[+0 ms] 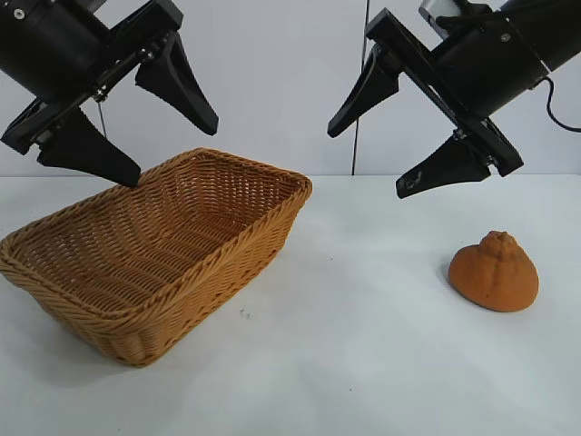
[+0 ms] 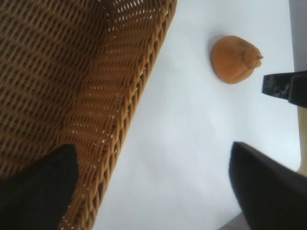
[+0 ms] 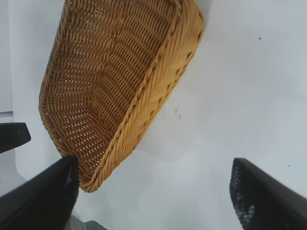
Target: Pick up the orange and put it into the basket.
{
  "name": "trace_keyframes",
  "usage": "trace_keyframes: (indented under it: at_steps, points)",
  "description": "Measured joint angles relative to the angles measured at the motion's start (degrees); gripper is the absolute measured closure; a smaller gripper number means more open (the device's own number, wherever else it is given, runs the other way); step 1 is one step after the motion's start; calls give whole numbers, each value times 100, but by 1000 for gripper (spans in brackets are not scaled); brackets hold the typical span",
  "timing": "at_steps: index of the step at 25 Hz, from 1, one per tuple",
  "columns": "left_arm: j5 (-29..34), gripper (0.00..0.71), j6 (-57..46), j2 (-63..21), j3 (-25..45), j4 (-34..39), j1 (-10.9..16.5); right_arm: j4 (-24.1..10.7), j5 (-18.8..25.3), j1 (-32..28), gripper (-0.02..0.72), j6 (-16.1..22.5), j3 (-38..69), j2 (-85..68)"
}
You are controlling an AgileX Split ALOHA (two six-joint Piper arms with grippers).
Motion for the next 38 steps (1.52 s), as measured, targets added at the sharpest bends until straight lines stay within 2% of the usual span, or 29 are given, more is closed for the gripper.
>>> trace_keyframes:
  at_steps: [26, 29, 34, 38]
  points:
    - [-95, 101, 0, 0, 0, 0, 0, 11, -5, 0, 115, 0, 0, 0]
    - [75, 101, 0, -28, -30, 4, 112, 11, -5, 0, 115, 0, 0, 0]
    - [448, 101, -209, -358, -37, 73, 690, 11, -5, 0, 115, 0, 0, 0]
    - [622, 101, -979, -783, -60, 731, 892, 11, -10, 0, 115, 0, 0, 0]
